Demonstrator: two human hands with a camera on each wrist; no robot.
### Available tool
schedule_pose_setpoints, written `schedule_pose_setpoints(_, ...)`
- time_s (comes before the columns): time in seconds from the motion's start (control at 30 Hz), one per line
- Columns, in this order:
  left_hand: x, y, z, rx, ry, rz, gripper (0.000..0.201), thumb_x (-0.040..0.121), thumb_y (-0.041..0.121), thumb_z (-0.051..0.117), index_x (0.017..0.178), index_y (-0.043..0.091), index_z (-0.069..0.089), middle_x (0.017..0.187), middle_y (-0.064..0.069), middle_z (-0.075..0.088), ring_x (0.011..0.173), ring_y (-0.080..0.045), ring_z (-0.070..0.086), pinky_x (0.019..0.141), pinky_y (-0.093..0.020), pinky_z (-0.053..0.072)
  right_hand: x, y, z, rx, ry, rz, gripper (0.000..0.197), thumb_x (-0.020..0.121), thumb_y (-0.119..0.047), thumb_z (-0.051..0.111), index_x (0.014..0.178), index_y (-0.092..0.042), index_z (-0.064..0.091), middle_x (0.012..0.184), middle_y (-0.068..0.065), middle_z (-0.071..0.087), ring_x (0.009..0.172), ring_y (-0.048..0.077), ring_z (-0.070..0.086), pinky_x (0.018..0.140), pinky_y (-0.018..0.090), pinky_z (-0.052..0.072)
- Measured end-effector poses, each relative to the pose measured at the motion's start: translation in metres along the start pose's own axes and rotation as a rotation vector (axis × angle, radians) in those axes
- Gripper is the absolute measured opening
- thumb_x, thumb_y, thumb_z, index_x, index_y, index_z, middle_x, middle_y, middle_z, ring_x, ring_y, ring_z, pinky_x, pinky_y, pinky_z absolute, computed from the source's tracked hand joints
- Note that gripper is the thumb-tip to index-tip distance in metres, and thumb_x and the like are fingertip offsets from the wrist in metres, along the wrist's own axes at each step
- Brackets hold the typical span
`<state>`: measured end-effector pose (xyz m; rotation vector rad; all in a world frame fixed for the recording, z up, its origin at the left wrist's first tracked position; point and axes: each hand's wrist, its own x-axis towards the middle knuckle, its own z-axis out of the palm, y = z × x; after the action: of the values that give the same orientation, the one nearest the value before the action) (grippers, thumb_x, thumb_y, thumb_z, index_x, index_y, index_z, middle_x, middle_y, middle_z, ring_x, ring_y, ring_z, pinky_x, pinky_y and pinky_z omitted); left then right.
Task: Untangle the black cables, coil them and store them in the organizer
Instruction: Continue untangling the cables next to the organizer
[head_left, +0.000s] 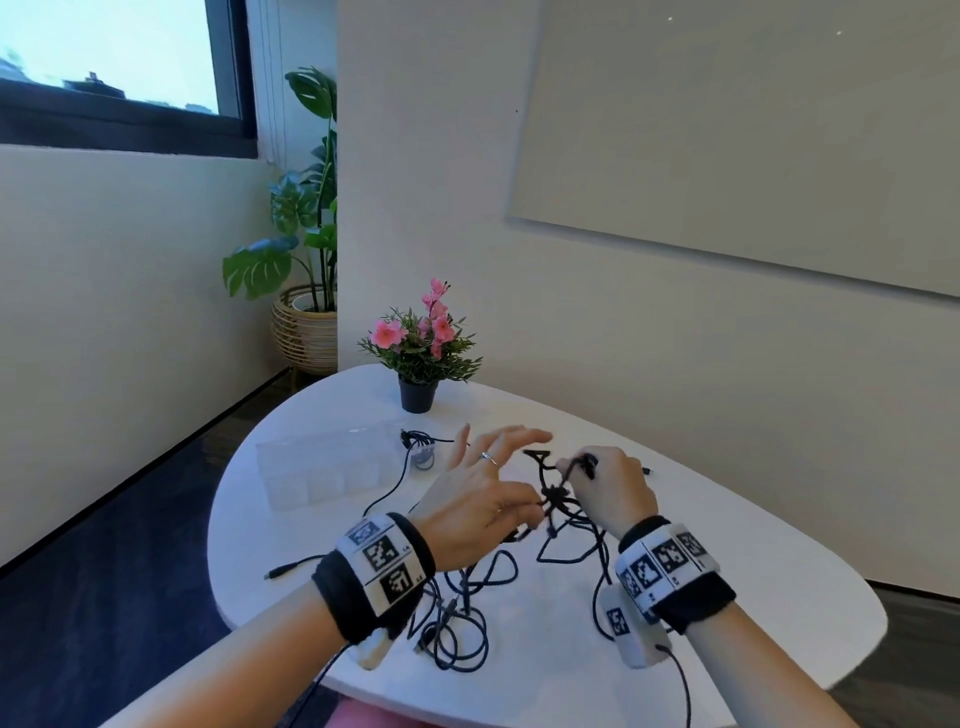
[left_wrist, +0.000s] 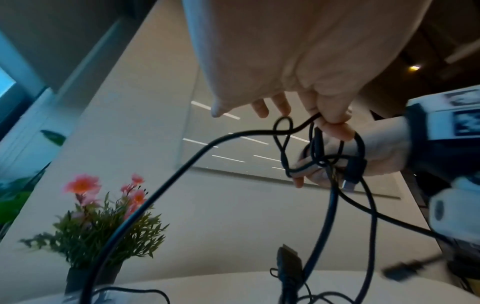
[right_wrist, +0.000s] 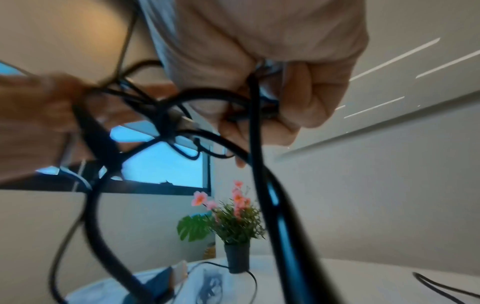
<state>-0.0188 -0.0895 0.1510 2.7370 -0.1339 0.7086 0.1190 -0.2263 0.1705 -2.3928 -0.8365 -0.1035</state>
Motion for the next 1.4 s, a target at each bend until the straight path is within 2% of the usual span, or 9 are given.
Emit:
schedule_pose_setpoints(0.27,-0.009,-0.034,-0.008,-0.022,0.248,-0.189,0.039,0.089,0.047,0.036,0.073,0.030,0.068,0.131,0.017,0.047,0.114,-0.014,0.041,0.095,-0.033,0.031,0.024,0.043,-0.014,0.709,0.031,0.499,0.027,0.092,-0.016,0.058,0.067,-0.008,0.062,0.055,0.004,0.044,0.042,0.015,0.033,0.038,0.017,0.023)
schedule_pose_setpoints(0.43,-0.007,-0.038,-0.004,-0.267,0.267,-0.267,0.030,0.095,0.026,0.050,0.074,0.017,0.068,0.119,0.019,0.049,0.106,0.003,0.046,0.088,-0.021,0.039,0.034,0.050,-0.019,0.750,0.015,0.505,0.022,0.094,-0.016,0.055,0.075,-0.006,0.058,0.056,0.003,0.041,0.035,0.010,0.029,0.035,0.017,0.020)
schedule_pose_setpoints(0.57,-0.002,-0.027,0.006,-0.426,0.295,-0.384,0.025,0.097,0.019,0.048,0.082,0.013,0.067,0.088,0.016,0.063,0.083,0.015,0.055,0.072,-0.005,0.038,0.031,0.047,-0.019,0.705,-0.166,0.483,0.046,0.078,-0.020,0.076,0.113,-0.001,0.053,0.095,0.019,0.060,0.072,0.024,0.062,0.058,0.030,0.056)
schedule_pose_setpoints(0.63,-0.002,-0.024,0.012,-0.431,0.250,-0.457,0.025,0.098,0.023,0.048,0.085,0.014,0.068,0.078,0.015,0.063,0.072,0.012,0.056,0.067,-0.002,0.037,0.027,0.040,-0.025,0.606,-0.294,0.419,0.087,0.070,-0.026,0.082,0.141,-0.012,0.033,0.131,0.021,0.047,0.113,0.033,0.054,0.080,0.040,0.054)
schedule_pose_setpoints(0.73,-0.003,-0.021,0.025,-0.541,0.178,-0.545,0.022,0.097,0.023,0.049,0.089,0.016,0.068,0.082,0.008,0.068,0.075,0.008,0.061,0.072,-0.008,0.046,0.007,0.012,-0.029,0.383,-0.328,0.054,0.087,0.069,-0.037,0.081,0.142,-0.032,0.035,0.145,0.003,0.037,0.133,0.024,0.036,0.096,0.037,0.037)
schedule_pose_setpoints(0.9,-0.001,-0.016,0.036,-0.620,0.174,-0.537,0.025,0.097,0.025,0.047,0.085,0.019,0.068,0.084,0.002,0.071,0.080,-0.010,0.067,0.073,-0.028,0.053,-0.017,-0.014,0.017,0.039,-0.288,-0.392,0.052,0.081,-0.026,0.072,0.131,-0.024,0.055,0.133,-0.004,0.052,0.121,0.011,0.048,0.097,0.015,0.030)
schedule_pose_setpoints(1.1,-0.015,-0.017,0.016,-0.164,0.051,-0.417,0.029,0.097,0.037,0.038,0.079,0.025,0.058,0.079,0.009,0.055,0.078,-0.014,0.052,0.069,-0.036,0.045,-0.017,-0.012,0.035,0.307,-0.342,-0.337,0.023,0.085,-0.015,0.069,0.107,-0.020,0.069,0.101,-0.005,0.066,0.092,0.011,0.062,0.076,0.004,0.040)
schedule_pose_setpoints(1.2,-0.016,-0.022,0.007,-0.031,0.006,-0.437,0.031,0.098,0.041,0.035,0.084,0.027,0.059,0.080,0.012,0.055,0.076,-0.010,0.050,0.062,-0.028,0.036,-0.011,-0.007,0.037,0.403,-0.402,-0.254,0.023,0.087,-0.011,0.066,0.108,-0.019,0.069,0.104,-0.004,0.068,0.087,0.018,0.067,0.080,0.019,0.049)
schedule_pose_setpoints(1.4,-0.017,-0.021,0.011,0.046,0.167,-0.282,0.029,0.098,0.033,0.038,0.079,0.026,0.060,0.081,0.013,0.058,0.069,-0.008,0.052,0.052,-0.024,0.035,-0.015,-0.012,0.042,0.747,-0.386,-0.049,0.024,0.098,-0.013,0.047,0.100,-0.009,0.071,0.090,0.000,0.072,0.063,0.017,0.067,0.062,0.020,0.047)
